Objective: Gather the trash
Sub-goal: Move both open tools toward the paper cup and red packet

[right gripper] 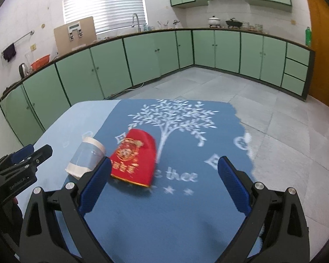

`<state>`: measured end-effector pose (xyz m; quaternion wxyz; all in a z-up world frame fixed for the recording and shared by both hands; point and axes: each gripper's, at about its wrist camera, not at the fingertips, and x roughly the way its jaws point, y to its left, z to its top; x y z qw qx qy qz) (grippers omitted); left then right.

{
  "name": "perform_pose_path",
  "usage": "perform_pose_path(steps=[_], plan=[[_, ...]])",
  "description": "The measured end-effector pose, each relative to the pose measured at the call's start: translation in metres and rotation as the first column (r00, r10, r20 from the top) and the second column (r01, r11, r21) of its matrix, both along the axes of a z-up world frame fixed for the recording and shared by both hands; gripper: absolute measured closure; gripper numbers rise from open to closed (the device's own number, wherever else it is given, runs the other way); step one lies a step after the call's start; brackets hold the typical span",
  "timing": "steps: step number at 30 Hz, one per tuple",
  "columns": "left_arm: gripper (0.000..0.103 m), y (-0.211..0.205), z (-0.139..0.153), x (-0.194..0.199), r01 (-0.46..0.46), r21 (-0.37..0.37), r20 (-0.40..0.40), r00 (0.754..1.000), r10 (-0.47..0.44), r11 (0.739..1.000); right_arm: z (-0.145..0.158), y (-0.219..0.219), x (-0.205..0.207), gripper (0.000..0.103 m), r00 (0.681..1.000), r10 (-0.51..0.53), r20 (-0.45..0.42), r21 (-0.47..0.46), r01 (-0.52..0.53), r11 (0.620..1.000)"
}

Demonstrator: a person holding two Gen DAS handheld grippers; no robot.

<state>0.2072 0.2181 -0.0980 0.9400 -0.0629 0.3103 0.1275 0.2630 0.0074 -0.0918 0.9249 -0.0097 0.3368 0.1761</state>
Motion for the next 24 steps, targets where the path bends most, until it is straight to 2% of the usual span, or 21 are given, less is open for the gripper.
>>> perform_pose_path(steps=[8, 18, 20, 21, 24], plan=[[0.032, 0.015, -0.014, 0.01, -0.006, -0.009, -0.025, 1.0, 0.006, 1.0, -0.014, 0.037, 0.022, 0.009, 0.999, 0.016, -0.034, -0.025, -0.016, 1.0], [0.032, 0.018, -0.024, 0.02, 0.002, -0.028, -0.05, 0.999, -0.004, 1.0, -0.038, 0.042, 0.039, 0.009, 0.992, 0.035, -0.124, -0.034, -0.04, 0.999], [0.032, 0.017, -0.025, 0.021, 0.004, -0.028, -0.053, 0.999, -0.006, 1.0, -0.039, 0.043, 0.04, 0.015, 0.989, 0.053, -0.139, -0.026, -0.057, 0.998], [0.032, 0.017, -0.025, 0.021, 0.005, -0.029, -0.054, 0.999, -0.006, 1.0, -0.041, 0.043, 0.04, 0.024, 0.987, 0.063, -0.147, -0.02, -0.067, 0.998], [0.032, 0.016, -0.026, 0.022, 0.007, -0.033, -0.056, 0.998, -0.009, 0.999, -0.043, 0.044, 0.041, 0.035, 0.98, 0.102, -0.173, 0.015, -0.101, 0.995]])
